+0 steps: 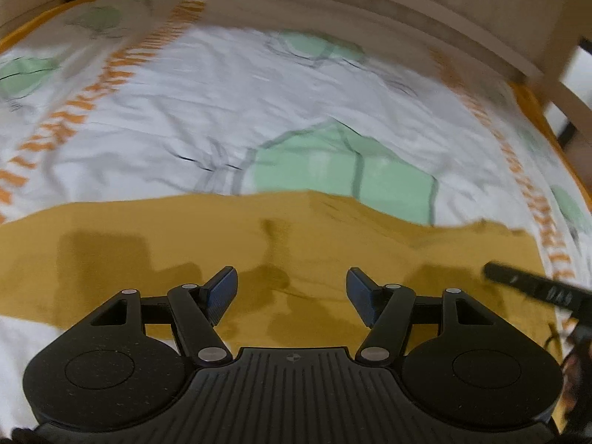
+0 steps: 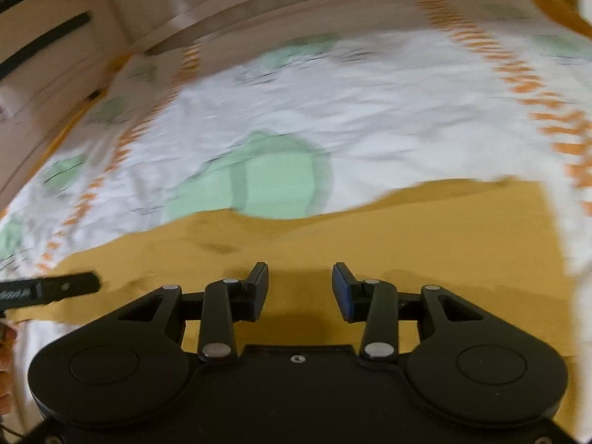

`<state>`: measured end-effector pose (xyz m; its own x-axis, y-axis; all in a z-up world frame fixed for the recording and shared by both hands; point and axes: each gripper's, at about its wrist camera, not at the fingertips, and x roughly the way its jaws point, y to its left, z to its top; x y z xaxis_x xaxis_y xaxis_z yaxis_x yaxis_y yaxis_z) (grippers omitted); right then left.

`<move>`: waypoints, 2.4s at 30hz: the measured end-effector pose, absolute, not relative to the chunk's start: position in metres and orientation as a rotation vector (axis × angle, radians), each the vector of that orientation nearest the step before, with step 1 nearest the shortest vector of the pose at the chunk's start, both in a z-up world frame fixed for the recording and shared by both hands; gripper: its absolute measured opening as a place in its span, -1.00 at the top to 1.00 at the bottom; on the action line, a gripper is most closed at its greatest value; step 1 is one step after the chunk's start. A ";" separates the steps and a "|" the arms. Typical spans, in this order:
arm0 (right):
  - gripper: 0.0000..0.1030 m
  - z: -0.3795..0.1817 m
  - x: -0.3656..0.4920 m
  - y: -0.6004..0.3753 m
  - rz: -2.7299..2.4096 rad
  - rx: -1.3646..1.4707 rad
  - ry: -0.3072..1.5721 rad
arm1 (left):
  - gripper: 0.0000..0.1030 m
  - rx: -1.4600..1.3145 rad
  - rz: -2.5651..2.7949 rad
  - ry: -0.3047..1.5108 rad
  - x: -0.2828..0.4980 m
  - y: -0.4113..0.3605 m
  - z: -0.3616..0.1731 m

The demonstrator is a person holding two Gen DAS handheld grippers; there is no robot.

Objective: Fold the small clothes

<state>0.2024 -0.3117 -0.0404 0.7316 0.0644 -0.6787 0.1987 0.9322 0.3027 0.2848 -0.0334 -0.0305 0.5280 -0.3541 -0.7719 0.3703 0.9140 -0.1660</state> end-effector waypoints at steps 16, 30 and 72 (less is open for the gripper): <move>-0.01 -0.062 0.175 -0.448 -0.333 0.417 0.715 | -0.23 0.070 -0.340 1.016 0.298 -0.045 -0.088; 0.81 -0.073 0.184 -0.457 -0.289 0.437 0.683 | -0.23 0.115 -0.329 1.009 0.293 -0.052 -0.086; 0.00 -0.036 0.126 -0.395 -0.164 0.405 0.706 | 0.85 -0.352 -0.410 1.062 0.316 -0.029 -0.080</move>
